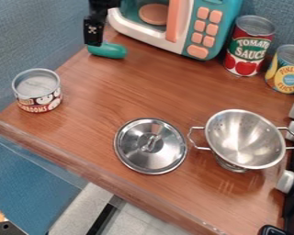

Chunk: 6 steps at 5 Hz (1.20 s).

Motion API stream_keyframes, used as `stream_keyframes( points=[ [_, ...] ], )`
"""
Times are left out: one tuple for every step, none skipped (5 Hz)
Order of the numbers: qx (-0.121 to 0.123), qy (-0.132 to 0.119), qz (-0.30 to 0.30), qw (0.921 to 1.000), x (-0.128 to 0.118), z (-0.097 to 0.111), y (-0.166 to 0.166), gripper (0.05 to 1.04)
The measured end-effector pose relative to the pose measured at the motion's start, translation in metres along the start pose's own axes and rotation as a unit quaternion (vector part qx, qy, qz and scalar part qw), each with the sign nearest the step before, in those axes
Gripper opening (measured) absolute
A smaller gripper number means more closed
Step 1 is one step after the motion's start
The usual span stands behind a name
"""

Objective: Push the tuna can from the edge of the table to the middle of the table

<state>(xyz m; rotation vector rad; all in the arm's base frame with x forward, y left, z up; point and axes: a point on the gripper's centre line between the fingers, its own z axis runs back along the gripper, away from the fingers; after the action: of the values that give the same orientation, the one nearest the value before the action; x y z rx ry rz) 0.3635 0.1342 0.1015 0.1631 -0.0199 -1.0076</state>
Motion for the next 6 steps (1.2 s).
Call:
stream_keyframes(
  points=[
    [0.013,-0.01,0.027,0.9995,-0.015,0.032,-0.033,1.0],
    [0.038,-0.016,0.04,0.9983,-0.04,0.049,-0.068,1.0],
    [0.039,-0.017,0.053,0.9977,-0.059,0.056,-0.104,1.0],
    [0.03,-0.021,0.093,0.995,-0.086,0.056,-0.133,1.0],
    [0.029,0.0,0.106,0.994,-0.103,0.043,-0.146,1.0],
    [0.033,0.03,0.112,0.9927,-0.114,0.025,-0.145,1.0]
  ],
)
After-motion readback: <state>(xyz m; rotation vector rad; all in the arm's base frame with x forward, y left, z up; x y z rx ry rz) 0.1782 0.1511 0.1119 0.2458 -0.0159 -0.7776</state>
